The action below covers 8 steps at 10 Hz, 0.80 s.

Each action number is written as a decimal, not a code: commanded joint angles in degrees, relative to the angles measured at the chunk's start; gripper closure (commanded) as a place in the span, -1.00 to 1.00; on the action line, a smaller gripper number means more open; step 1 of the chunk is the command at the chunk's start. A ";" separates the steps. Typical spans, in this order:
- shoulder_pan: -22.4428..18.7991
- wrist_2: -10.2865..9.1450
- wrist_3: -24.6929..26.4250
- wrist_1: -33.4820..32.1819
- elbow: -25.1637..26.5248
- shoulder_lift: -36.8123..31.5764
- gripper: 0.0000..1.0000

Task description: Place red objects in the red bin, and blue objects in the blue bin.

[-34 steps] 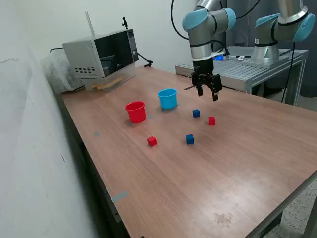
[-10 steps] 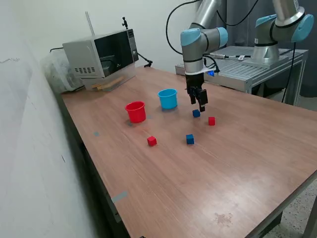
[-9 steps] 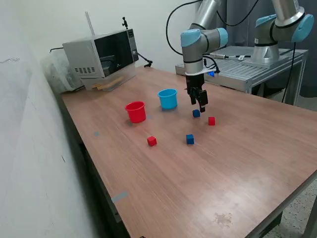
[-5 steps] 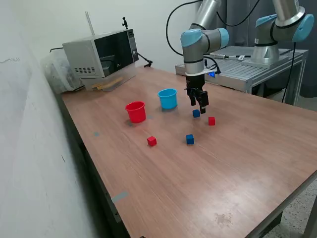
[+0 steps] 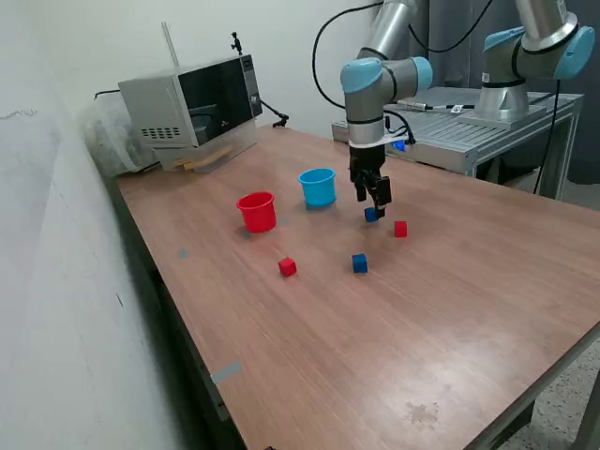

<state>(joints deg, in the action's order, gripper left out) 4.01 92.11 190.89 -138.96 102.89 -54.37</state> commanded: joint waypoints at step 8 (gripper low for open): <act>-0.75 2.02 0.09 -0.08 -0.15 1.36 -1.00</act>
<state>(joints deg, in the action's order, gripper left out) 3.73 94.10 190.98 -139.04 102.73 -53.74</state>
